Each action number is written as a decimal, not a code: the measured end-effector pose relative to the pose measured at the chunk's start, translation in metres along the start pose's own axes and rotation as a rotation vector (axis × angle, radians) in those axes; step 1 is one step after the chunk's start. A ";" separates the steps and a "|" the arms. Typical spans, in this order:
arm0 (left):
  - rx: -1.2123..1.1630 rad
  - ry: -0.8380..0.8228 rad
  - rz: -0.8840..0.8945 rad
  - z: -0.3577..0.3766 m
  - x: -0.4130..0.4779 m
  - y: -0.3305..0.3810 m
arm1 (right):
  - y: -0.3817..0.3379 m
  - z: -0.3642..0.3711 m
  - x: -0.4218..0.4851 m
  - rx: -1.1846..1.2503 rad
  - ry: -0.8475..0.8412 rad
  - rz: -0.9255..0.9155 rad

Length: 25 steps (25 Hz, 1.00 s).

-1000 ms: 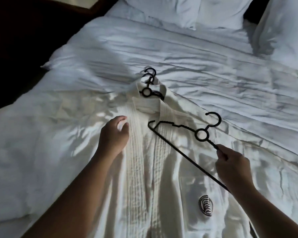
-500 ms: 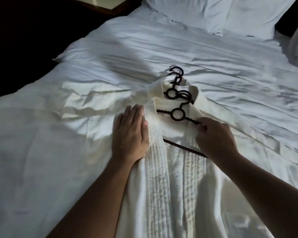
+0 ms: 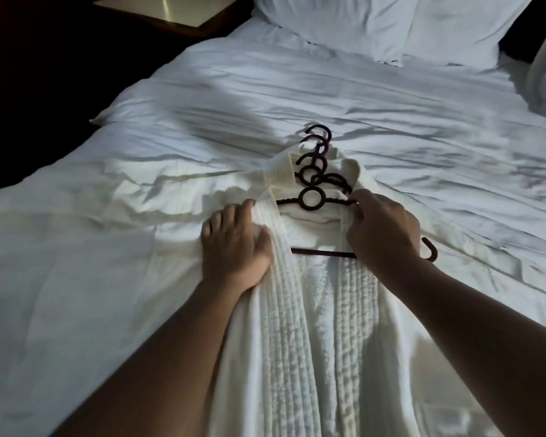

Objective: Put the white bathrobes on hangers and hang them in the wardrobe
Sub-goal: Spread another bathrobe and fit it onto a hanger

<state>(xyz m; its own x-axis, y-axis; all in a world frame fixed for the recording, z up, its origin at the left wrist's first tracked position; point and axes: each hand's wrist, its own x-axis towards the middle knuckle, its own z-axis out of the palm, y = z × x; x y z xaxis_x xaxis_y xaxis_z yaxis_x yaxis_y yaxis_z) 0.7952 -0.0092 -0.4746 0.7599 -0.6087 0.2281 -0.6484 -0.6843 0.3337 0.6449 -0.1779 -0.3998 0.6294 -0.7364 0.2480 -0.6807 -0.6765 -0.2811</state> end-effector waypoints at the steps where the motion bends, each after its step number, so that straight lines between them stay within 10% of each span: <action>1: -0.062 -0.016 -0.034 0.000 0.011 -0.001 | -0.001 -0.005 -0.002 -0.009 0.020 -0.026; 6: -0.336 0.096 -0.085 0.009 0.023 -0.010 | -0.032 -0.041 -0.077 0.063 0.026 -0.104; 9: -0.719 0.075 -0.180 0.010 0.023 -0.017 | -0.025 -0.028 -0.119 -0.010 -0.277 0.066; 14: -1.044 0.068 -0.281 -0.005 0.022 -0.021 | -0.005 -0.015 -0.109 0.255 -0.108 0.440; 21: -0.431 0.171 -0.051 0.007 0.014 -0.016 | 0.045 -0.075 -0.091 1.382 -0.259 0.874; 25: -0.262 0.306 0.028 0.007 0.007 -0.006 | 0.048 -0.110 -0.095 1.020 0.095 0.749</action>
<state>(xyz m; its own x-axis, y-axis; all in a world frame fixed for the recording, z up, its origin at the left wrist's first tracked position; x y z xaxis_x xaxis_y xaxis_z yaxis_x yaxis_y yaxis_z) 0.8039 -0.0119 -0.4812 0.7468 -0.4512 0.4886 -0.6649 -0.5198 0.5364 0.5107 -0.1413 -0.3352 0.1585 -0.9609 -0.2269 -0.2340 0.1867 -0.9541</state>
